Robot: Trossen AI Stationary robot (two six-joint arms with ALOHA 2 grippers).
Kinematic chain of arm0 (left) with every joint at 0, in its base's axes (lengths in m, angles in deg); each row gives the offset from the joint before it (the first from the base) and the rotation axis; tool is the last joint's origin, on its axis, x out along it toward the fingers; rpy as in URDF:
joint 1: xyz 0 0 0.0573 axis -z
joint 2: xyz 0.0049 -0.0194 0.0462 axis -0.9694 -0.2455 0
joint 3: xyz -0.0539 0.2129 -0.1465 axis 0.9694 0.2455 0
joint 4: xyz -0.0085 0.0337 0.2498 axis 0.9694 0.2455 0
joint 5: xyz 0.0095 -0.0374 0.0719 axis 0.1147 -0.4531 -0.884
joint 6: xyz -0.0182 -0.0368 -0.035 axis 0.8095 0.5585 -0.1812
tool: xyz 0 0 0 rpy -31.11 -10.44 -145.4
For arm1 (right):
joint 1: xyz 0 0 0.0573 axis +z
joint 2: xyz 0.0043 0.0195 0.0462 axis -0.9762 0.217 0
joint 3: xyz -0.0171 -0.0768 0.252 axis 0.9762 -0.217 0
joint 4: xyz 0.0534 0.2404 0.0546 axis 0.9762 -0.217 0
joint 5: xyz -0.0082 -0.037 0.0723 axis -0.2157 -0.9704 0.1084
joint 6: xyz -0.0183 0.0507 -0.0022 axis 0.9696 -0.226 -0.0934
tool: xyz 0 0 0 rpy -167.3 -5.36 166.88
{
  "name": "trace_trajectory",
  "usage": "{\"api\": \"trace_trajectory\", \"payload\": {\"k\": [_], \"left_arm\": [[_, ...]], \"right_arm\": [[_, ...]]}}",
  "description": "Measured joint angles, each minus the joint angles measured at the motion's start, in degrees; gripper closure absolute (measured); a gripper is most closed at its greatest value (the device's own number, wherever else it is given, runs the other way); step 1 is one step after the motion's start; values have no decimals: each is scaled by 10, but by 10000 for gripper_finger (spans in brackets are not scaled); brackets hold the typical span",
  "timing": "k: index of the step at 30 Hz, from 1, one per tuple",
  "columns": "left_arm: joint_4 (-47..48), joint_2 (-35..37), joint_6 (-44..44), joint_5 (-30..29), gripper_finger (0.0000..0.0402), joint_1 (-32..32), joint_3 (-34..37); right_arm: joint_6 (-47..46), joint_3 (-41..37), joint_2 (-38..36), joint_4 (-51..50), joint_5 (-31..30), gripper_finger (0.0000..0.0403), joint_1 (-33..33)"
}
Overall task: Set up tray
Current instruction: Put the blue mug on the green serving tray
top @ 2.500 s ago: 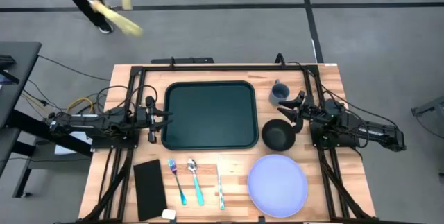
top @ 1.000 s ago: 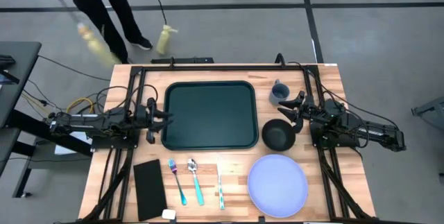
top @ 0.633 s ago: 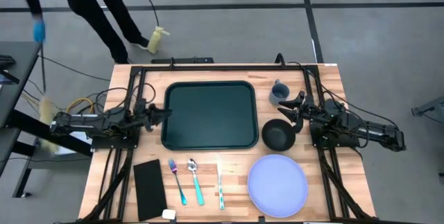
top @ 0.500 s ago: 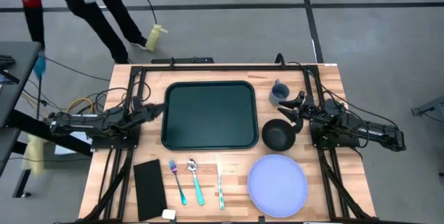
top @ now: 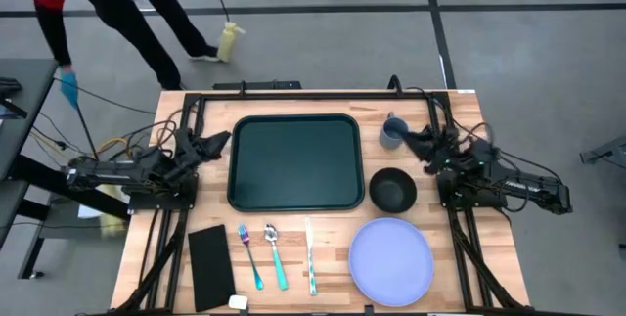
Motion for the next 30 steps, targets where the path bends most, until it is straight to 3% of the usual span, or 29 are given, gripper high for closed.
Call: {"api": "trace_trajectory", "payload": {"k": [5,10,14,20,22,25,30], "left_arm": [[-25,-67,-54,-7,280,-1,-24],[-84,-143,-56,22,280,-19,-26],[-122,-204,-56,72,280,-47,-28],[-97,-293,-148,166,280,-114,-98],[-54,-321,-190,205,280,-143,-141],[69,-359,-223,240,280,-190,-217],[299,-419,-256,285,280,-262,-348]], "right_arm": [[-117,0,0,124,-119,264,0],[-191,1,3,138,-208,265,0],[-205,9,49,134,-182,266,0],[-136,126,234,116,-107,269,0],[-97,195,306,53,-69,272,0],[-47,323,400,-146,-51,278,-1],[-3,555,555,-550,-122,289,-31]]}}
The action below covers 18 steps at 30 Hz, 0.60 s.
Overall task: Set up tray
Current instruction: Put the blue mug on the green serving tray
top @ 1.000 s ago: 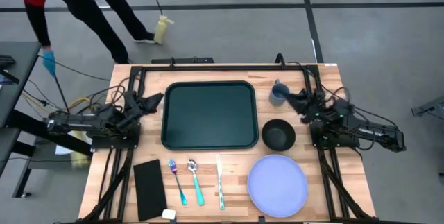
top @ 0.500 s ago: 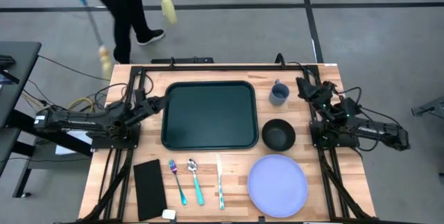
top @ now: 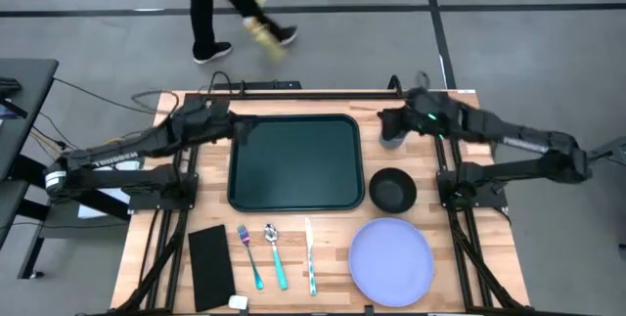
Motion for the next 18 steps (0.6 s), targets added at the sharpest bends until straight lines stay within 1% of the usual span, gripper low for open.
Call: {"api": "trace_trajectory", "payload": {"k": [3,5,7,10,12,14,16,18], "left_arm": [[97,-36,-26,15,280,-29,-65],[143,-57,-28,15,280,-41,-99],[181,-77,-21,15,280,-51,-124],[229,-102,-17,14,280,-61,-145],[252,-117,-15,15,280,-65,-146],[276,-131,-5,24,280,-67,-145],[301,-146,1,35,280,-67,-145],[324,-161,1,39,280,-66,-145]], "right_arm": [[1,114,87,-159,-30,294,-27],[2,169,136,-236,-29,295,-49],[2,209,179,-288,-29,295,-66],[4,230,234,-341,-29,295,-84],[23,232,264,-348,-22,295,-93],[44,232,293,-365,-2,295,-99],[50,232,321,-375,17,295,-103],[51,232,347,-382,17,295,-104]]}}
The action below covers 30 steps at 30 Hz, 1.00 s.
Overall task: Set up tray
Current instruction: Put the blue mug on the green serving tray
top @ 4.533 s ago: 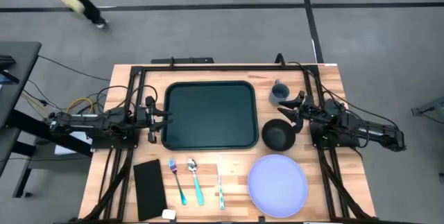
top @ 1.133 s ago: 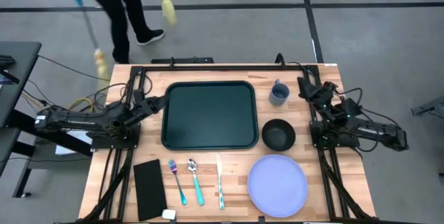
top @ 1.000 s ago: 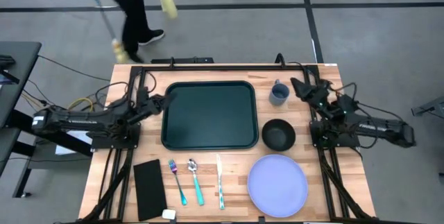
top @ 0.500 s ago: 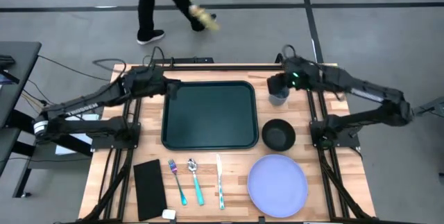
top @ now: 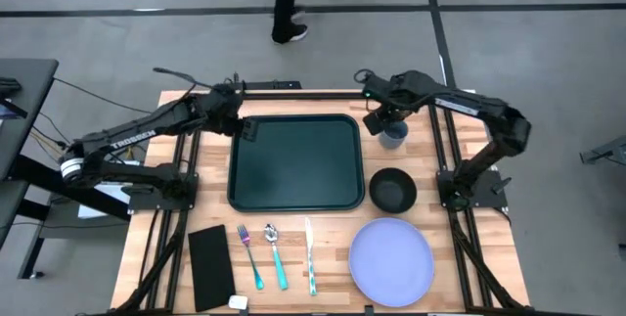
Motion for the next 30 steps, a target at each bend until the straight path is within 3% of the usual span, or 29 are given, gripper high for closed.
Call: {"api": "trace_trajectory", "payload": {"k": [13,24,30], "left_arm": [[40,-53,-74,9,280,16,1],[41,-52,-126,-6,280,25,2],[41,-52,-138,-6,280,25,2]], "right_arm": [[-24,-1,102,13,-3,295,5],[-106,-1,110,14,3,295,12],[-117,-43,110,44,26,295,13]]}}
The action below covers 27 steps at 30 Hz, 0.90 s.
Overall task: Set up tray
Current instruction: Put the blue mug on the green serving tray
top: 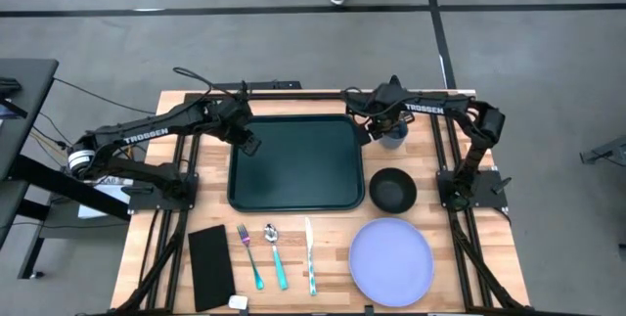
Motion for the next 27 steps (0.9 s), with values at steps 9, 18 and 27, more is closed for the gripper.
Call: {"api": "trace_trajectory", "payload": {"k": [9,18,27], "left_arm": [[-2,0,-30,-10,280,0,0],[-2,0,-33,-16,280,0,0],[-5,1,-33,-16,280,0,0]], "right_arm": [[-13,-14,0,37,-13,347,0],[-8,-15,0,39,-9,389,0],[14,43,-32,48,14,398,3]]}}
